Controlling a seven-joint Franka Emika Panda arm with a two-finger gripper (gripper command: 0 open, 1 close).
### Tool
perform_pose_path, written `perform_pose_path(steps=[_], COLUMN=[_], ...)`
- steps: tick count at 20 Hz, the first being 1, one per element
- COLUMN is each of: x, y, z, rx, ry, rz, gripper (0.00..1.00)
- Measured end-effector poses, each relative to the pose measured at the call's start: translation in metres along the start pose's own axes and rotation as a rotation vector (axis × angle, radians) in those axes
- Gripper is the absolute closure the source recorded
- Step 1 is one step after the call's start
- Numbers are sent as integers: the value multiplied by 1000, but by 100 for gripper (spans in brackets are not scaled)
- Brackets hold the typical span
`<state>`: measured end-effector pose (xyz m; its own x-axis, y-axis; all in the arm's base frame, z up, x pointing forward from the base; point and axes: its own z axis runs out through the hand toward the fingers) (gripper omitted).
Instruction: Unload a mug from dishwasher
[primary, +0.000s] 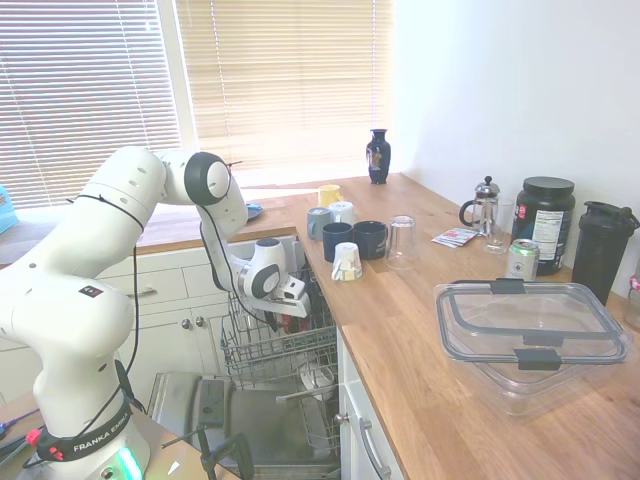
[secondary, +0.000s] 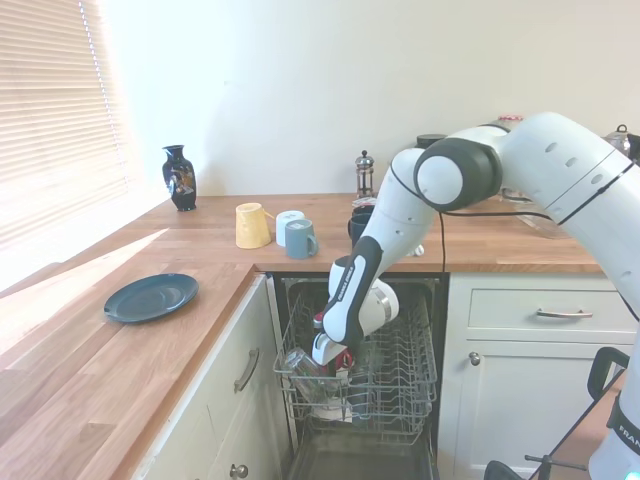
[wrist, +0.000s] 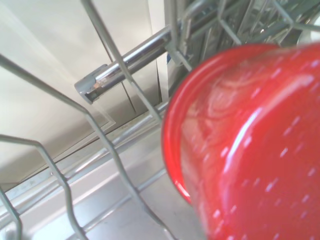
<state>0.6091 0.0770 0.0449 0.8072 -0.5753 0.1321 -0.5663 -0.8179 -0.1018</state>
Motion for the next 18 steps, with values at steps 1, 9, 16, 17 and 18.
perform_pose_path(steps=[1, 9, 16, 17, 18], x=[1, 17, 20, 19, 19], y=[0, 11, 7, 7, 7], z=[0, -1, 2, 2, 2], rx=[0, -3, -3, -4, -5], ry=[0, 3, -1, -1, 0], rz=[0, 31, 33, 33, 32], gripper=[100, 100, 100, 100, 100])
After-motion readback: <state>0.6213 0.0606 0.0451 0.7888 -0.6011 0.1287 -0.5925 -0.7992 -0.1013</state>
